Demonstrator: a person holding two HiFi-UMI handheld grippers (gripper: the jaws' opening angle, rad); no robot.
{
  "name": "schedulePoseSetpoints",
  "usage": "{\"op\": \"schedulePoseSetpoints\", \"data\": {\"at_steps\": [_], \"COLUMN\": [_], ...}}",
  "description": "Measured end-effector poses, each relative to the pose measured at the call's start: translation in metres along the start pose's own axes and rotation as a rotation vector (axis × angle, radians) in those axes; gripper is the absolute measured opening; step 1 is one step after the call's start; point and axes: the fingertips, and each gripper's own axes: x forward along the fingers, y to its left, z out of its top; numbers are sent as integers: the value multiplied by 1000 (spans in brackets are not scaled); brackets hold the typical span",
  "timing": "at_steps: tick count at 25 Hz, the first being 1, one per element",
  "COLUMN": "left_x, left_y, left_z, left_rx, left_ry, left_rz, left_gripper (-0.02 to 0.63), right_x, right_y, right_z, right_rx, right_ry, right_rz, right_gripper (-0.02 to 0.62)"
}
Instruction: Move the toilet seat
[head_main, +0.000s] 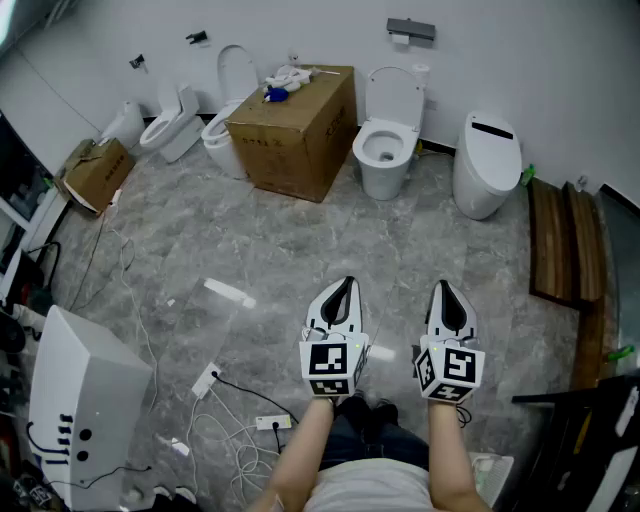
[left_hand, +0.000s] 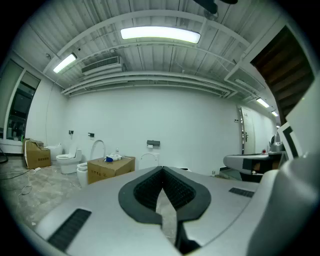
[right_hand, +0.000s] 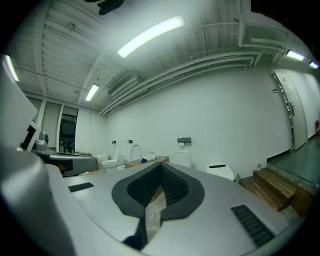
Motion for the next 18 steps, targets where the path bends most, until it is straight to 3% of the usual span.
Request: {"op": "schedulePoseSetpoints", "data": {"at_steps": [18], "left_x": [28], "left_y": [-11], "left_z": [-1], "left_rx": [1], "left_ry": [11], "left_rz": [15], "left_gripper": [14], "right_x": [20], "right_y": [-27], "right_z": [-5], "right_rx": [13], "right_ry": [6], "right_rz": [2], "right_gripper": [15]}}
